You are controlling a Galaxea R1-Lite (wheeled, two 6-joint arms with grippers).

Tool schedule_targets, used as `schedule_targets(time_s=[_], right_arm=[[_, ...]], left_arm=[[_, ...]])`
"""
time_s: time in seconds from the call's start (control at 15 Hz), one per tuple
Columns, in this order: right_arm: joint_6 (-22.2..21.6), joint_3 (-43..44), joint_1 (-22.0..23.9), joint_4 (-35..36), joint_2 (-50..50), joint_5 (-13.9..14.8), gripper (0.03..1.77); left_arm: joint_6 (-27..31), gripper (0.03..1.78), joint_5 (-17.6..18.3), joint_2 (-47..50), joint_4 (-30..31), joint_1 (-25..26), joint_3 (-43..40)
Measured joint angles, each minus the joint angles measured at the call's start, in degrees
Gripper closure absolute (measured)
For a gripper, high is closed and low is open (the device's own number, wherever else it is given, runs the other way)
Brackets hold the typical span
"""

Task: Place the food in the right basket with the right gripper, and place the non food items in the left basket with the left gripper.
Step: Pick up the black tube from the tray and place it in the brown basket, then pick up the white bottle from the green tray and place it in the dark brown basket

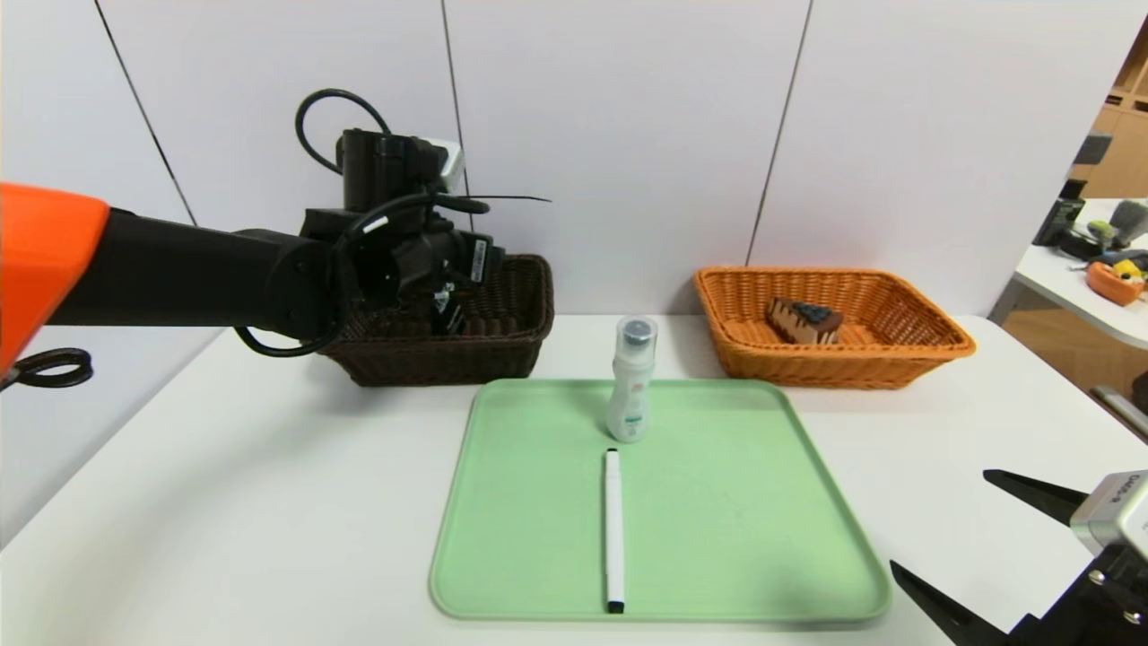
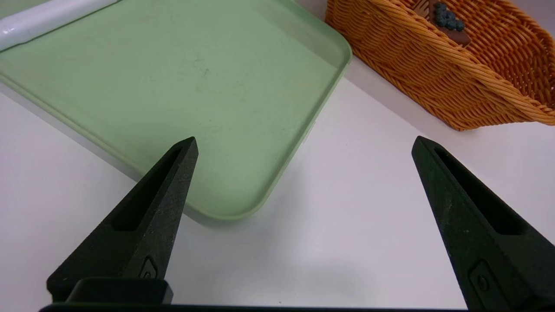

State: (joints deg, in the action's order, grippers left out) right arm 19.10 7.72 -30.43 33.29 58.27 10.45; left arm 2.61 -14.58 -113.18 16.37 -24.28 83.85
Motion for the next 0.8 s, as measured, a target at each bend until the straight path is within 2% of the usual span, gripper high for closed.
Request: schedule_targets(time_s=[0.4, 0.8], right_arm=[[0.5, -0.7, -0.1, -0.1, 0.0, 0.0, 0.10], [0.5, -1.4, -0.1, 0.0, -0.1, 0.0, 0.10]], left_arm=[[0.0, 0.19, -0.4, 10.2, -0.4, -3.3, -8.0], [-0.6, 0.15, -2.7, 18.6, 0.1, -10.2, -18.7]])
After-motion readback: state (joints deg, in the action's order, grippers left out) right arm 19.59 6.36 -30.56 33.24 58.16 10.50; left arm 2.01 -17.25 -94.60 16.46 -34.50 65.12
